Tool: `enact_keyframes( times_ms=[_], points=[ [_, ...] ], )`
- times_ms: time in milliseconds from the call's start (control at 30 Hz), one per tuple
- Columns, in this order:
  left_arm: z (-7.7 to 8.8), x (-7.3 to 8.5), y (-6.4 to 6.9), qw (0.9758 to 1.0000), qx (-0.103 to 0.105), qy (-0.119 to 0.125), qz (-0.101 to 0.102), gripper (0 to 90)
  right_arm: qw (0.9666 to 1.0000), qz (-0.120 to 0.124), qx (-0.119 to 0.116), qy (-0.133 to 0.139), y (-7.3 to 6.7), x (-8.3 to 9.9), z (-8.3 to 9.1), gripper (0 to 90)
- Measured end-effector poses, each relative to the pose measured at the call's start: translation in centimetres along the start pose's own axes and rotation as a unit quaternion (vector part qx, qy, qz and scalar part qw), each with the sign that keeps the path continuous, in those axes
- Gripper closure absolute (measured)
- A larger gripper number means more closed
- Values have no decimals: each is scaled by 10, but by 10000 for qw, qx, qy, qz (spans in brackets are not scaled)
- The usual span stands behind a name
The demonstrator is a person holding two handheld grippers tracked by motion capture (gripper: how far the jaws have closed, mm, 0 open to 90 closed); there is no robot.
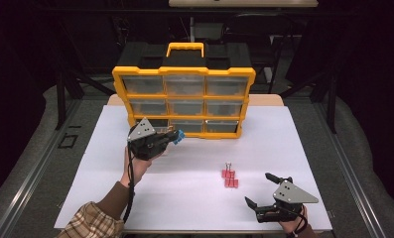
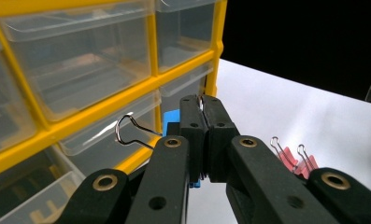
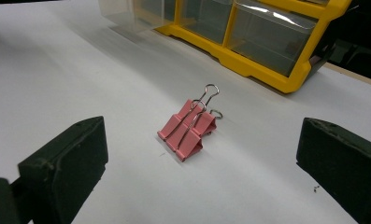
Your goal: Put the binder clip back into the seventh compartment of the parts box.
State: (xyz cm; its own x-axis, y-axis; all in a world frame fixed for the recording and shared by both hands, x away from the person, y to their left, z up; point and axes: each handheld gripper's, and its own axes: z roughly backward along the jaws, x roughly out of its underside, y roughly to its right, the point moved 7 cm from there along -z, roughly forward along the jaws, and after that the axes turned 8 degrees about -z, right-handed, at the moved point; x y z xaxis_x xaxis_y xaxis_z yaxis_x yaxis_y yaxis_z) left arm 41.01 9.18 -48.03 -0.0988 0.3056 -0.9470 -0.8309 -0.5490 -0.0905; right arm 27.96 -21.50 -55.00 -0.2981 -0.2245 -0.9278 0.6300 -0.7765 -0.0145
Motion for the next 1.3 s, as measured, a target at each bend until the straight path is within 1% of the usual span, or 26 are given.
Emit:
enact_keyframes(
  times_ms=[400,667,867,933,1067,1167,1233,1300],
  points=[
    [16,-5,-16,9994,-281,157,105,886,10000,27,-22,13,0,0,-2,16],
    [24,-2,-29,9982,-519,211,233,886,10000,26,-21,3,0,0,-2,17],
    [29,1,-39,9971,-685,170,289,886,10000,31,-17,-12,0,0,-2,17],
    [30,2,-41,9965,-720,214,357,886,10000,24,-15,-18,0,0,-2,17],
    [30,6,-46,9956,-817,140,442,886,10000,16,-3,-9,0,0,-1,18],
    [30,8,-48,9953,-860,91,440,886,10000,20,4,-29,0,0,-1,18],
    [30,9,-49,9949,-894,46,465,886,10000,13,9,-18,0,0,-1,18],
    [30,11,-51,9945,-922,56,503,886,10000,19,8,-15,0,0,-1,18]
  ],
)
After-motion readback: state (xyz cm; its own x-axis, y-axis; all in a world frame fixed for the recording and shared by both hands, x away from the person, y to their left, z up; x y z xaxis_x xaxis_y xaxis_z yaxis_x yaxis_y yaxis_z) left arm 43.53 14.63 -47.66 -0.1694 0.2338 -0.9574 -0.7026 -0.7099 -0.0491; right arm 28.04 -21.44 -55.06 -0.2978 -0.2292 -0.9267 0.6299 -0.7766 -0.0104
